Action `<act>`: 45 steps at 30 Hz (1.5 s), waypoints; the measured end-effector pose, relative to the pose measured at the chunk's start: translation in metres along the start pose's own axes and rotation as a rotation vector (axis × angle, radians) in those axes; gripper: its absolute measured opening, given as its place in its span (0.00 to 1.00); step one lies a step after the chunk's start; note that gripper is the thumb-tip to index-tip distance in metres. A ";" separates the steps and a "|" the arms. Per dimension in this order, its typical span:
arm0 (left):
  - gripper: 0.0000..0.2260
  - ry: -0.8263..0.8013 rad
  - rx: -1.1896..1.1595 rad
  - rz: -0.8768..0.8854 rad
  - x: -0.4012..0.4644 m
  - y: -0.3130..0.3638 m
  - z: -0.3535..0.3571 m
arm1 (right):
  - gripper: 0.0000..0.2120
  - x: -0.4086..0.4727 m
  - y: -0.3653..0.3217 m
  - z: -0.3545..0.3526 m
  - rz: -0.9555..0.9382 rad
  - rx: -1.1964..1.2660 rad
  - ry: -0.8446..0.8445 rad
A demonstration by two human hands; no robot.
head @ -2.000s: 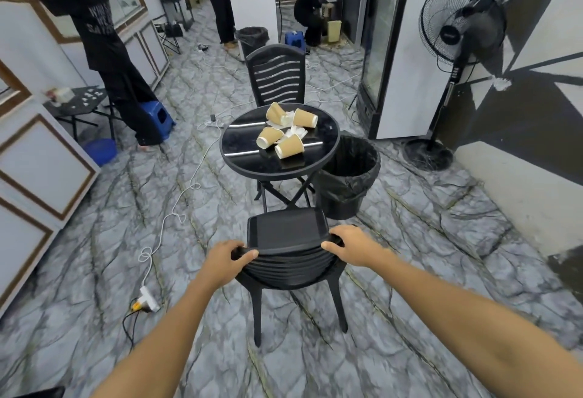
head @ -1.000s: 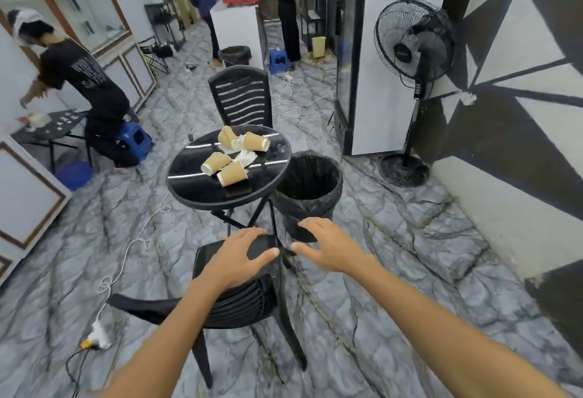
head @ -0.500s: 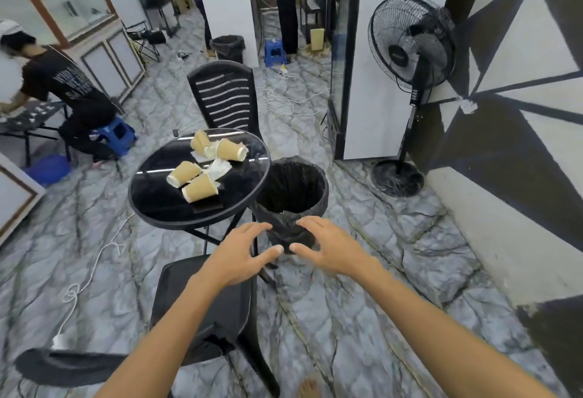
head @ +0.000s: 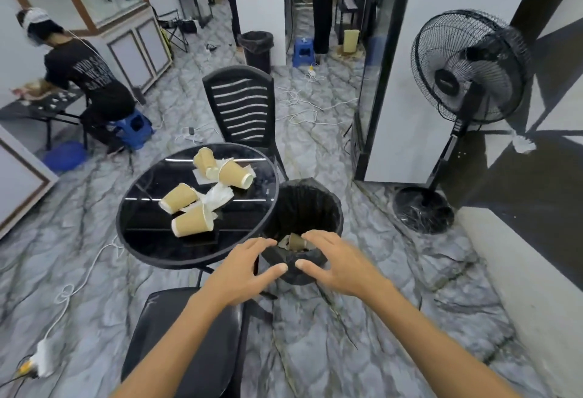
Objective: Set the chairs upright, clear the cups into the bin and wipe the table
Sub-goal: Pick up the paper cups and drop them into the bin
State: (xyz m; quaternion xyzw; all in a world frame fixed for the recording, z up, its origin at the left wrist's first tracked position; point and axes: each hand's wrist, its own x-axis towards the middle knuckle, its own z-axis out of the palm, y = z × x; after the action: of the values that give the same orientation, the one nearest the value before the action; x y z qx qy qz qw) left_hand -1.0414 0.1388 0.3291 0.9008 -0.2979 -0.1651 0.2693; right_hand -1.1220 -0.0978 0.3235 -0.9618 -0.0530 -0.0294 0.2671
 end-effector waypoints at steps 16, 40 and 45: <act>0.23 0.209 -0.207 -0.413 0.121 -0.004 0.024 | 0.33 0.168 0.131 -0.031 -0.212 0.125 -0.240; 0.50 0.277 0.114 -0.855 0.150 -0.250 -0.037 | 0.35 0.465 0.124 0.123 -0.348 -0.023 -0.383; 0.50 0.205 0.131 -0.837 0.167 -0.268 -0.034 | 0.36 0.484 0.122 0.152 -0.349 -0.045 -0.328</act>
State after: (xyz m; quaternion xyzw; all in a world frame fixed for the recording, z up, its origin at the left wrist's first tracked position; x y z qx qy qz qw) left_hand -0.7773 0.2291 0.1772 0.9708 0.1115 -0.1507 0.1497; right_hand -0.6226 -0.0812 0.1723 -0.9356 -0.2605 0.0803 0.2242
